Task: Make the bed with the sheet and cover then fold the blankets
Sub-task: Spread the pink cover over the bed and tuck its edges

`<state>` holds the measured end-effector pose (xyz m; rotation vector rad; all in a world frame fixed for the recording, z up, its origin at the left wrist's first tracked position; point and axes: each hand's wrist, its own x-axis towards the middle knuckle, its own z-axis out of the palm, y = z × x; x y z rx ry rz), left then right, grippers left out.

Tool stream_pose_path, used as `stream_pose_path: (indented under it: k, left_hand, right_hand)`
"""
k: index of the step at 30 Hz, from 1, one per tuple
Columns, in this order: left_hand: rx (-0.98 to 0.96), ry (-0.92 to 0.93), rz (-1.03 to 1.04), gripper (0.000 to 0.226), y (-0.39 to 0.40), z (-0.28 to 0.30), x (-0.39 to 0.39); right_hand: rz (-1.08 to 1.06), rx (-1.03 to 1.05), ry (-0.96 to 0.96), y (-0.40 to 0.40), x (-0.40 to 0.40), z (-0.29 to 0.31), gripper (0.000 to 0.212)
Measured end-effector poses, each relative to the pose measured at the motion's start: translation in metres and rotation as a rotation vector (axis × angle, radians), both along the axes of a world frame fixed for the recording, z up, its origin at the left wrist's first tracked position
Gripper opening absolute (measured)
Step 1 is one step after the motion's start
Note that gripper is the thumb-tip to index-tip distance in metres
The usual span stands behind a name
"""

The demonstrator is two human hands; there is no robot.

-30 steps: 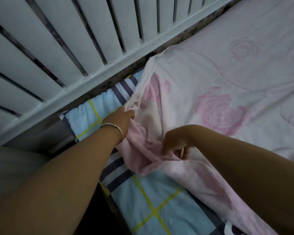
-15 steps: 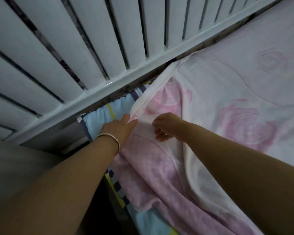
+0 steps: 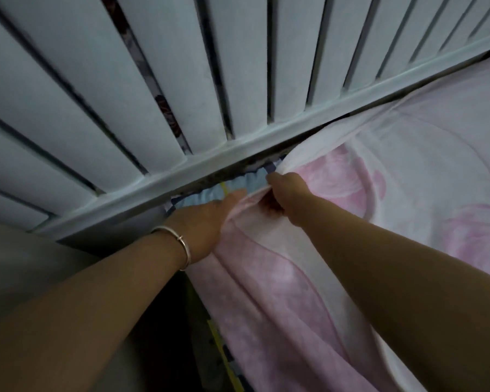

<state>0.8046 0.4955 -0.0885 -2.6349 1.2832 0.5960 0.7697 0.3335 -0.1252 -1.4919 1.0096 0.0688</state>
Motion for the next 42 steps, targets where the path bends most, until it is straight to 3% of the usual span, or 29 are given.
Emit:
stream_pose_path:
  k: [2, 6, 11, 13, 17, 21, 24, 27, 31, 36, 40, 42]
  left_hand:
    - [0.051, -0.067, 0.036, 0.066, 0.007, 0.002, 0.011]
    - [0.095, -0.215, 0.037, 0.032, 0.023, 0.000, 0.029]
    - [0.071, -0.382, 0.078, 0.023, 0.037, -0.003, 0.048]
    - [0.050, -0.349, 0.141, 0.021, 0.046, -0.008, 0.052]
    - [-0.115, -0.183, 0.377, 0.019, 0.065, -0.020, 0.050]
    - [-0.405, -0.031, 0.734, 0.021, 0.071, -0.032, 0.054]
    - [-0.696, 0.207, 1.030, 0.028, 0.072, -0.044, 0.054]
    - [-0.916, 0.345, 1.280, 0.017, 0.069, -0.056, 0.051]
    - [-0.938, 0.350, 1.446, 0.040, 0.066, -0.066, 0.057]
    - [-1.081, 0.338, 1.514, 0.041, 0.075, -0.077, 0.065]
    - [-0.880, 0.227, 1.488, 0.056, 0.077, -0.088, 0.076]
    - [-0.811, 0.235, 1.494, 0.052, 0.077, -0.096, 0.083]
  right_hand:
    - [0.044, -0.042, -0.039, 0.000, 0.007, 0.001, 0.029]
    - [0.157, -0.187, -0.099, 0.008, 0.022, 0.004, 0.035]
    - [0.256, -0.272, -0.113, 0.010, 0.033, 0.003, 0.035]
    - [0.294, -0.271, -0.082, 0.010, 0.038, 0.002, 0.047]
    - [0.380, -0.303, -0.005, 0.010, 0.040, -0.003, 0.039]
    - [0.418, -0.344, 0.033, 0.010, 0.042, -0.010, 0.043]
    - [0.452, -0.379, 0.069, 0.014, 0.042, -0.012, 0.043]
    - [0.487, -0.456, 0.092, 0.017, 0.041, -0.010, 0.042]
    - [0.524, -0.517, 0.106, 0.020, 0.046, -0.010, 0.044]
    - [0.660, -0.658, 0.117, 0.022, 0.052, -0.015, 0.045]
    - [0.939, -0.852, 0.114, 0.028, 0.063, -0.030, 0.044]
    - [0.990, -0.918, 0.158, 0.030, 0.067, -0.040, 0.045]
